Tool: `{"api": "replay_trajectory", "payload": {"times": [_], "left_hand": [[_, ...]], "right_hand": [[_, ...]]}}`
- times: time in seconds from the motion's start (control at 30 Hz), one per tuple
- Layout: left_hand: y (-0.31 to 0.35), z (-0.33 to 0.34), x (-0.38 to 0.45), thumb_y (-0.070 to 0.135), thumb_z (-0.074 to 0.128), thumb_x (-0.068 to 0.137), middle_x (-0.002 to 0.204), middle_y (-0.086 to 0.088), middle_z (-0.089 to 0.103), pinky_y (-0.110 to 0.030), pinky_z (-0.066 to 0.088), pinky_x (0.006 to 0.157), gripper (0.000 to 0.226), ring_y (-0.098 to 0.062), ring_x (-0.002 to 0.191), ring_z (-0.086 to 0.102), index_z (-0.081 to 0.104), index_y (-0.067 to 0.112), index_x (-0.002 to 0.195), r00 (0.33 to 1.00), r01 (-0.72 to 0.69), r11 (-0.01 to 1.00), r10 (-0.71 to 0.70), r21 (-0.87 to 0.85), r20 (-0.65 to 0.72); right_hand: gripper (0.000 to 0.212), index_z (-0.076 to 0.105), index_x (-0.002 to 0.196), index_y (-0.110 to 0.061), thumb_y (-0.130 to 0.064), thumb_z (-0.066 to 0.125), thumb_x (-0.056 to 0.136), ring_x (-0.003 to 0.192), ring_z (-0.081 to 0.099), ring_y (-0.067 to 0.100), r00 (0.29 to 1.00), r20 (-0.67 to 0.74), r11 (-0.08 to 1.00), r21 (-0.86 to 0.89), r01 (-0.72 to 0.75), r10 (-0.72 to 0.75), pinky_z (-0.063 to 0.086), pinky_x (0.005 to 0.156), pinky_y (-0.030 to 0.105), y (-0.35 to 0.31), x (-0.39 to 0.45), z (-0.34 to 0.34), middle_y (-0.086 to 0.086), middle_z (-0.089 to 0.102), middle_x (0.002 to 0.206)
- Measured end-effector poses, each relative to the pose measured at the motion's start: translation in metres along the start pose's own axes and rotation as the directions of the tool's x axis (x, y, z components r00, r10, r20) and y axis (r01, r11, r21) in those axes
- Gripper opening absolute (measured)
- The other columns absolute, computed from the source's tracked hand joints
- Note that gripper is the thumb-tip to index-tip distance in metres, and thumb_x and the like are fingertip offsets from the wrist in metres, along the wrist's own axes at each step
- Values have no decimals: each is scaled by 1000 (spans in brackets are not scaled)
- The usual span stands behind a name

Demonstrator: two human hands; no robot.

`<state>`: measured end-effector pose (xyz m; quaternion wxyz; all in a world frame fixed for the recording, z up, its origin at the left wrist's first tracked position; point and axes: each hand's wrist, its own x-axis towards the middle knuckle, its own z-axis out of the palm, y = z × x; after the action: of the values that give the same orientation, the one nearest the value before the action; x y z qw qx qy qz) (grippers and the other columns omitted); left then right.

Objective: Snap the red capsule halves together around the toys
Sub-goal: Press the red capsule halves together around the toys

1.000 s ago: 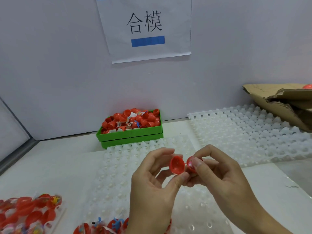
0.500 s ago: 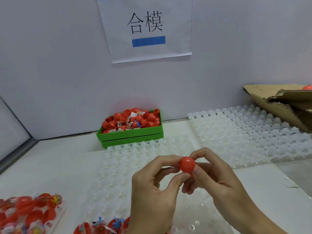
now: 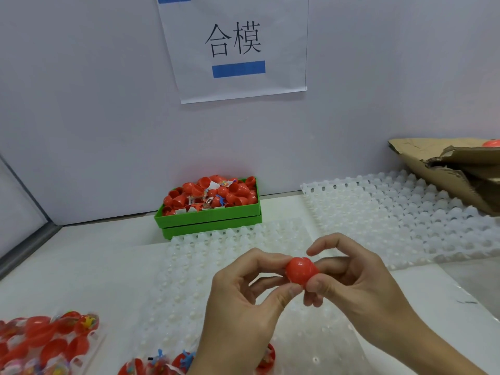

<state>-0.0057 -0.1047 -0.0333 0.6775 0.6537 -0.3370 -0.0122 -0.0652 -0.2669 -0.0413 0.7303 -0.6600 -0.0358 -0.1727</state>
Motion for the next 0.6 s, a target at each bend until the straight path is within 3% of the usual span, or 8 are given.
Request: {"api": "replay_trajectory", "payload": {"times": [0.13, 0.23, 0.33, 0.6], "left_hand": [[2, -4, 0, 10, 84, 69, 92, 1, 76, -22, 58, 80, 29, -18, 93, 73, 72, 27, 89, 998, 14, 1000, -15, 20, 56], [0, -2, 0, 5, 85, 68, 92, 2, 75, -20, 57, 78, 41, -15, 93, 72, 72, 33, 95, 998, 53, 998, -54, 26, 29], [-1, 1, 0, 14, 80, 66, 97, 4, 73, -19, 57, 78, 41, -13, 96, 70, 75, 35, 101, 999, 32, 999, -33, 37, 7], [-1, 6, -2, 19, 84, 55, 91, 4, 75, -21, 59, 74, 36, -15, 90, 73, 77, 33, 88, 999, 17, 999, -16, 28, -40]], "right_hand": [[42, 69, 79, -20, -36, 94, 50, 54, 66, 22, 1000, 3, 998, -65, 19, -19, 53, 55, 24, -3, 0, 1, 19, 72, 69], [28, 70, 78, -20, -25, 92, 63, 55, 66, 21, 998, -10, 996, -71, 53, -54, 53, 57, 24, -4, -1, 2, 18, 72, 70], [17, 70, 80, -19, -16, 82, 68, 58, 69, 23, 996, -10, 994, -64, 91, -92, 54, 59, 24, -7, -2, 2, 18, 73, 74], [16, 71, 80, -10, -7, 76, 65, 54, 67, 22, 993, -13, 990, -77, 115, -116, 55, 56, 25, -10, -3, 0, 16, 73, 69]]}}
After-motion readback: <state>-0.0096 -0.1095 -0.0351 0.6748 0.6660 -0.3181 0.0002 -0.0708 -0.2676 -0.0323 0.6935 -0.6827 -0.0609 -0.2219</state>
